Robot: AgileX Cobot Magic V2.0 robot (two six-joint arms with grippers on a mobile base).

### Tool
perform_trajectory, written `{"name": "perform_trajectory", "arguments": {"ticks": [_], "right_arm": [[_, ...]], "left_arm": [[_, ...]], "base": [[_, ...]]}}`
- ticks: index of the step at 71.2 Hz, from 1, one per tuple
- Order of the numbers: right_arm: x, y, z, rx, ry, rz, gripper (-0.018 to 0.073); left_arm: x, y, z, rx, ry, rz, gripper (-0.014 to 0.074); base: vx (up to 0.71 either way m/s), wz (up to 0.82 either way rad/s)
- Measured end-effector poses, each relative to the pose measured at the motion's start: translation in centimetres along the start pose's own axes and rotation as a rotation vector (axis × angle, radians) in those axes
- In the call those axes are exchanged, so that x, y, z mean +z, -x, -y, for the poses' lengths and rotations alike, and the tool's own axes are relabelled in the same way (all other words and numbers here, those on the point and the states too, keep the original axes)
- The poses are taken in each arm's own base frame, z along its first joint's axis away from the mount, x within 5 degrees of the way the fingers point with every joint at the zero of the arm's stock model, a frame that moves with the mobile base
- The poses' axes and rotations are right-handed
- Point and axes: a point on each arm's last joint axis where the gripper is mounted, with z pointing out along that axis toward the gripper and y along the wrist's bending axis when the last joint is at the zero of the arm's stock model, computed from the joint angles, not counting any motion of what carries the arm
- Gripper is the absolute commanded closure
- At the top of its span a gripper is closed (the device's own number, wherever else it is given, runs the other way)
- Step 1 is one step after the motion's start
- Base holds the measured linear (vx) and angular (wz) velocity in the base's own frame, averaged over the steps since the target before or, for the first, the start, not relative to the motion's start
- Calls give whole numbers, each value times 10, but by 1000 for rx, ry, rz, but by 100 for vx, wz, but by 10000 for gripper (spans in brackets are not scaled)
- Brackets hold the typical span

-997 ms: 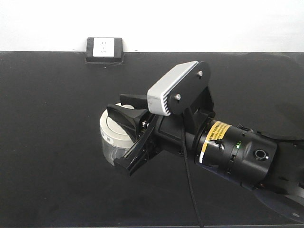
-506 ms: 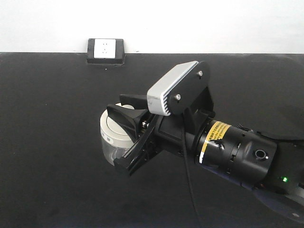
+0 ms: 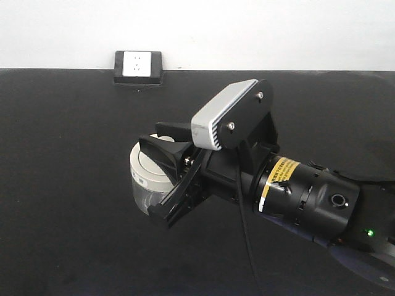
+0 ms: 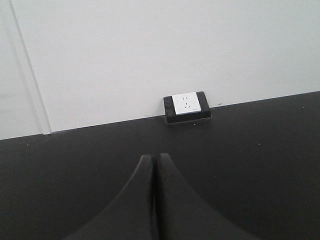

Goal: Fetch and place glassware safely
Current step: 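Hold the jar in the right gripper above the black countertop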

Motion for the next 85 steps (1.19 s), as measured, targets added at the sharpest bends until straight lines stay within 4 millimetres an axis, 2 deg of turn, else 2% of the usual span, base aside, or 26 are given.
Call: {"name": "perform_trajectory", "arguments": {"ticks": [85], "right_arm": [[0, 0, 0, 0, 0, -1, 563]], "left_arm": [[0, 0, 0, 0, 0, 0, 603]], "base": [[0, 0]]}}
